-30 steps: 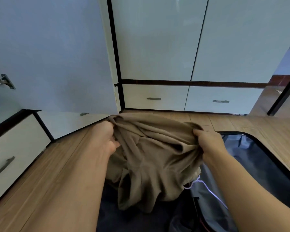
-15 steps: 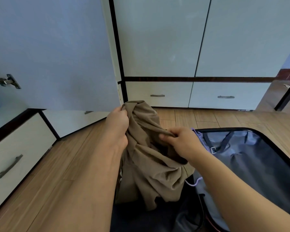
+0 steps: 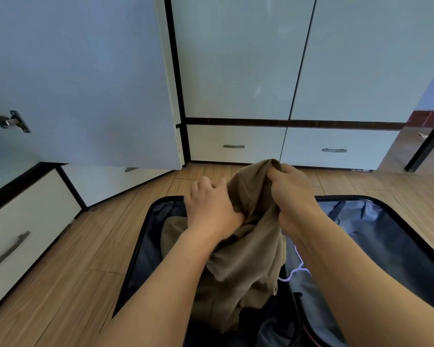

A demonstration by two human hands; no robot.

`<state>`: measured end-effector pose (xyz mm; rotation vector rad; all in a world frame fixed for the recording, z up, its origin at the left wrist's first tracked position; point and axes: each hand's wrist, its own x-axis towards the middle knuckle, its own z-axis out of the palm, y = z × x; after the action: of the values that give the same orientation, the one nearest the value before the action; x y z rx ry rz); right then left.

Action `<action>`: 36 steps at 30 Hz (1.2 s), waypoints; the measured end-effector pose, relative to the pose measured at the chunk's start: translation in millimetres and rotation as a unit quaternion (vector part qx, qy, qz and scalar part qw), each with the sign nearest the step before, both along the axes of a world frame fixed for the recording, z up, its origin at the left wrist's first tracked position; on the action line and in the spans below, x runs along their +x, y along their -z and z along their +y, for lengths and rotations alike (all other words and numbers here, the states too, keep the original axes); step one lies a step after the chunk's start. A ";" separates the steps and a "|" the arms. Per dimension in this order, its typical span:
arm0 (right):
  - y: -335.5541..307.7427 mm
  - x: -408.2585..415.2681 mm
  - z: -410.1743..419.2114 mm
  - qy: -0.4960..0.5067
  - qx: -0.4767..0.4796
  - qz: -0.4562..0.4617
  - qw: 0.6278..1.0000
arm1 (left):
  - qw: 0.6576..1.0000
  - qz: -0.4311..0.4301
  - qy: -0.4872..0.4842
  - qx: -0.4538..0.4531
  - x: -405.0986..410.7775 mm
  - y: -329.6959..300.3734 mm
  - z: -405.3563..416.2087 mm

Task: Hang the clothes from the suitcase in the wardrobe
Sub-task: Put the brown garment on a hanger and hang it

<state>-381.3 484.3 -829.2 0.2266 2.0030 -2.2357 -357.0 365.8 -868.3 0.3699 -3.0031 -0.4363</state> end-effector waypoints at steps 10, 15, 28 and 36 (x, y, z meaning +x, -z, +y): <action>-4.1 -9.6 18.2 -0.029 -0.090 -0.119 0.988 | 0.762 0.171 -0.197 0.593 0.9 -11.9 -68.9; -3.1 -3.7 -8.7 -0.057 -0.104 -0.091 0.989 | 0.916 -0.067 0.045 0.394 5.6 -11.4 -12.5; 37.7 -19.7 19.5 0.030 0.281 0.071 0.957 | 0.651 0.047 -0.167 0.739 -4.5 -33.2 -39.6; 17.4 7.9 -24.3 -0.223 0.322 0.331 0.859 | 0.639 0.042 -0.185 0.746 -2.8 -40.0 -23.8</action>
<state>-373.4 460.0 -846.6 -0.9806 2.6996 -1.3792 -359.9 342.0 -828.3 0.8914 -1.5552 -2.5699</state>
